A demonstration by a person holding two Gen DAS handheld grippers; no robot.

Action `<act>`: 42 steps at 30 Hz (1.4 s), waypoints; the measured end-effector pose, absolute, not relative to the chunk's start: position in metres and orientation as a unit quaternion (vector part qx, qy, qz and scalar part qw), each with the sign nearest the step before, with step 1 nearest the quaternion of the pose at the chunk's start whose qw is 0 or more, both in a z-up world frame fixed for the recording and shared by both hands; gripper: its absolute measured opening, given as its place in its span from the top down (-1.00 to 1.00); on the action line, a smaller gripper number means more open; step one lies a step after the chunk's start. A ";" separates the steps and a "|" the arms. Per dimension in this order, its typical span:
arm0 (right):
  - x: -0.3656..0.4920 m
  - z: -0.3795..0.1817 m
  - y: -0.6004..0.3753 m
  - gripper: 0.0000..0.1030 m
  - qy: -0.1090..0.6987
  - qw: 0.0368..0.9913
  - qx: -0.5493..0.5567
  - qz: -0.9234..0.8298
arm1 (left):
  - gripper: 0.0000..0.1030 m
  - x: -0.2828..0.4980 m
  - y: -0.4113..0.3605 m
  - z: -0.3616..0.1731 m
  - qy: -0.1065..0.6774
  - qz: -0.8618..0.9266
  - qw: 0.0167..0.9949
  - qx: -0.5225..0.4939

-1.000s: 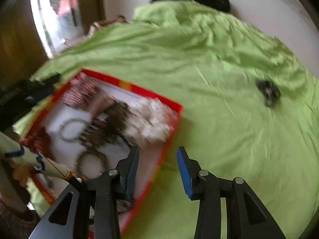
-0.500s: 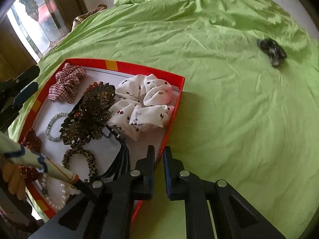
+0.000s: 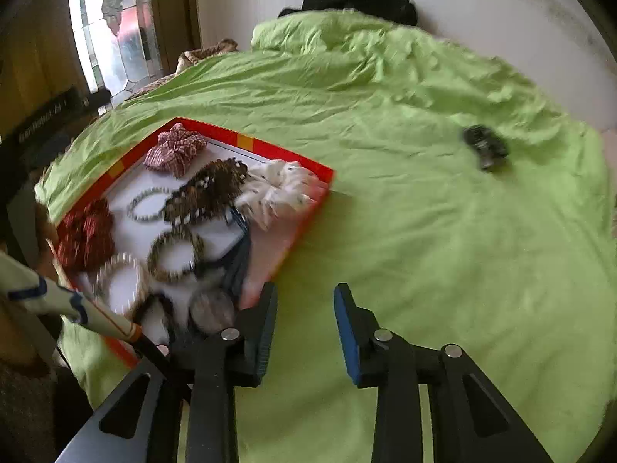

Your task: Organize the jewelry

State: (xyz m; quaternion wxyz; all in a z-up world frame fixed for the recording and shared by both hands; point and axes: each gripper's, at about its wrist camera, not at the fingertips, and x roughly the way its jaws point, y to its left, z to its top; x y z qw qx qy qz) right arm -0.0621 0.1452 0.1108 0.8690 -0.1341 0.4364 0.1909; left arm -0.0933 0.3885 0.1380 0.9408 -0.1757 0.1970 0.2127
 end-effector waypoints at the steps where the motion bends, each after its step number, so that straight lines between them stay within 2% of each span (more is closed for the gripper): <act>1: -0.071 0.114 0.138 0.30 0.429 0.873 -0.139 0.187 | -0.93 -0.106 0.382 0.144 0.189 0.223 0.943 -0.162; 3: -0.084 0.117 0.123 0.24 0.421 0.878 -0.136 0.182 | -1.00 -0.131 0.371 0.152 0.180 0.233 0.944 -0.150; 7: -0.103 0.116 0.101 0.24 0.427 0.878 -0.107 0.185 | -1.00 -0.184 0.357 0.170 0.167 0.262 0.937 -0.157; 13: -0.128 0.118 0.084 0.23 0.425 0.882 -0.076 0.190 | -1.00 -0.233 0.332 0.217 0.140 0.380 0.912 -0.071; 17: -0.142 0.122 0.075 0.12 0.415 0.887 -0.055 0.193 | -1.00 -0.260 0.307 0.237 0.117 0.365 0.923 -0.030; 21: -0.155 0.123 0.069 0.10 0.407 0.890 -0.047 0.200 | -1.00 -0.266 0.287 0.238 0.121 0.331 0.935 -0.019; 27: -0.168 0.122 0.058 -0.06 0.395 0.896 -0.043 0.196 | -1.00 -0.247 0.273 0.212 0.213 0.246 0.944 -0.053; 30: -0.172 0.118 0.053 -0.08 0.396 0.898 -0.043 0.187 | -1.00 -0.239 0.268 0.199 0.250 0.227 0.939 -0.060; 42: -0.176 0.116 0.048 -0.19 0.398 0.901 -0.039 0.169 | -1.00 -0.219 0.247 0.161 0.334 0.205 0.918 -0.056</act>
